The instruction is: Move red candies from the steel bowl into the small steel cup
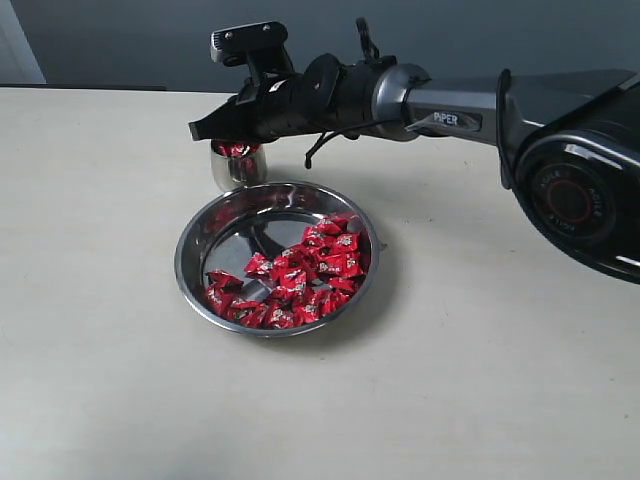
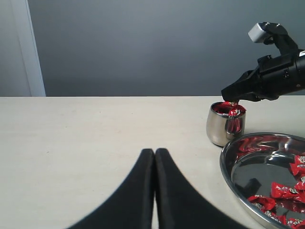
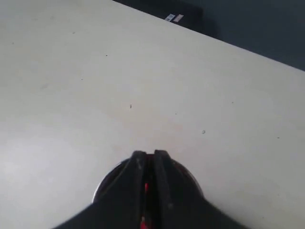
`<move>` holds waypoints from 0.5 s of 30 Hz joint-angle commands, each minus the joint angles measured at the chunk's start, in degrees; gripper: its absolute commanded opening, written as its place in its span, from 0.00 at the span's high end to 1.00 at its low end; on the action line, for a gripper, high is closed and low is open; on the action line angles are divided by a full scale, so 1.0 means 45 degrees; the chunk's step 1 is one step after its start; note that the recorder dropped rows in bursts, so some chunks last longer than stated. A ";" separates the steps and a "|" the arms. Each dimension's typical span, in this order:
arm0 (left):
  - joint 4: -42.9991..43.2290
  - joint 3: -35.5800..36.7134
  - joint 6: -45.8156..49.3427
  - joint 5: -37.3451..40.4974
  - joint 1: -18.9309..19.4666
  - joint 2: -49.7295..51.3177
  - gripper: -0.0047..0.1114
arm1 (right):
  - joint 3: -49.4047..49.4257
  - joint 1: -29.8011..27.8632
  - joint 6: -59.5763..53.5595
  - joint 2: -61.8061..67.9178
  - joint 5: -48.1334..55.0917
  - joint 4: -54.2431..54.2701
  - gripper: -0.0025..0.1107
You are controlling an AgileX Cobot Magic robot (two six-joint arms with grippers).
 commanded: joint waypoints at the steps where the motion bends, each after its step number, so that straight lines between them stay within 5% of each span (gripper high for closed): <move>1: 0.0000 0.0010 -0.0055 -0.0075 0.0016 -0.0059 0.96 | -0.0052 -0.0007 -0.0374 -0.0025 -0.0070 0.0026 0.82; 15: 0.0000 0.0010 -0.0055 -0.0075 0.0016 -0.0059 0.96 | -0.0052 -0.0030 -0.0426 -0.1074 0.2111 -0.0254 0.81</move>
